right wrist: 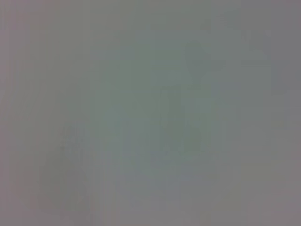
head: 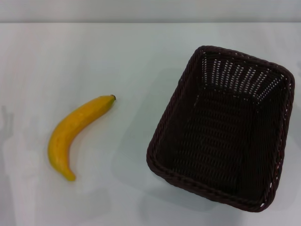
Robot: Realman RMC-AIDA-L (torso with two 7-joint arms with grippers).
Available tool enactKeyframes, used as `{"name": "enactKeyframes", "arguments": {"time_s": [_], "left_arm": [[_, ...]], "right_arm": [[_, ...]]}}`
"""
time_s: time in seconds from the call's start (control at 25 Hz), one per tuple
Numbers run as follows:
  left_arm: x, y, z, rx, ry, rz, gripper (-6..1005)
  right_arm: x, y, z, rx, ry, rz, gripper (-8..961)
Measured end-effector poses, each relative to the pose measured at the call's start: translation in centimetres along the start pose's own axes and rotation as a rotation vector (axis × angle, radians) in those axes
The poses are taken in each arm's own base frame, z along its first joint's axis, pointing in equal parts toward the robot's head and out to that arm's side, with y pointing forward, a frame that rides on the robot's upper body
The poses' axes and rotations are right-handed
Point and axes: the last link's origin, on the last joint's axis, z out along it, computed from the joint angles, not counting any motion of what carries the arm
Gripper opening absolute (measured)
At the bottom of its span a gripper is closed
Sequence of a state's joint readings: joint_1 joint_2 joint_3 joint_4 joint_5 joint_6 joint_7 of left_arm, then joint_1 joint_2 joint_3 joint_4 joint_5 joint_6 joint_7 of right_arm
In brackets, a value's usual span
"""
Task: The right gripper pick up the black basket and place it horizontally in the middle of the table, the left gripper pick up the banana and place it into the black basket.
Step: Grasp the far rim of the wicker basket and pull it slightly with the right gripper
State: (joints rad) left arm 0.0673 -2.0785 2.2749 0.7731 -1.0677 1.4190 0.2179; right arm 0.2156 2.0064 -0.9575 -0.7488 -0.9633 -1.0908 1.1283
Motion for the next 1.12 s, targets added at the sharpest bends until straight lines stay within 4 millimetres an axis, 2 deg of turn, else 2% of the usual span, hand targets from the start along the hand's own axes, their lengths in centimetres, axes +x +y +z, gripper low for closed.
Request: {"name": "enactKeyframes", "arguments": {"time_s": [0.64, 1.12], "left_arm": [[-0.1, 0.6, -0.4, -0.019, -0.011, -0.012, 890], [-0.1, 0.7, -0.3, -0.018, -0.009, -0.015, 889]], "right_arm": [[-0.1, -0.1, -0.6, -0.008, -0.007, -0.015, 741], [-1.2, 0.8, 0.6, -0.076, 0.019, -0.056, 740]]}}
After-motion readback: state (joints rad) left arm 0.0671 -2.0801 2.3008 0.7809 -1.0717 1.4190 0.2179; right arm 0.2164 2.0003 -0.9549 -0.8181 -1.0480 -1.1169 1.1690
